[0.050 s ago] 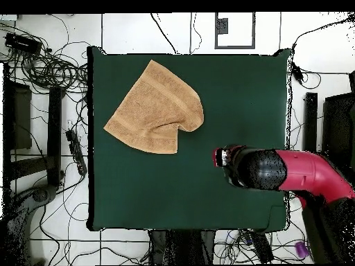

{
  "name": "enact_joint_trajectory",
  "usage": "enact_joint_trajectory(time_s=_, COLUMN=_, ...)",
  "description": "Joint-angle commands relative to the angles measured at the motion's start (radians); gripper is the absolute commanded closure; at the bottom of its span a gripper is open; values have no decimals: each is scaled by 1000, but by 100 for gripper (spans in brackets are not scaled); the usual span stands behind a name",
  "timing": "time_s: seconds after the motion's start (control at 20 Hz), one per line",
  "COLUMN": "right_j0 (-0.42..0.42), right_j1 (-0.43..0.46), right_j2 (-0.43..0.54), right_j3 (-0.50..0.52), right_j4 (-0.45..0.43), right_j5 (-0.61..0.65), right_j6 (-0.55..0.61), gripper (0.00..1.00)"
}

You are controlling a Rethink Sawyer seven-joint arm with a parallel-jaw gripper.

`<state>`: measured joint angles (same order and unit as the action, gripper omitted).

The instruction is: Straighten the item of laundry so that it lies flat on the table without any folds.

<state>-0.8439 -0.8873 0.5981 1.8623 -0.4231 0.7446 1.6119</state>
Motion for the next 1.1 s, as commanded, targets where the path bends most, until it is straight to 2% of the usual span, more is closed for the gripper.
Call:
enact_joint_trajectory(time_s=0.05, right_j0=-19, right_j1=-42, right_j2=250, right_j3=154, right_j4=49, right_j5=115, right_j6=-325, gripper=100)
enact_joint_trajectory(time_s=0.9, right_j0=-48, right_j1=-21, right_j2=257, right_j3=165, right_j4=17, right_j5=87, right_j6=-255, gripper=100)
enact_joint_trajectory(time_s=1.1, right_j0=-25, right_j1=-9, right_j2=243, right_j3=159, right_j4=9, right_j5=72, right_j6=-212, gripper=100)
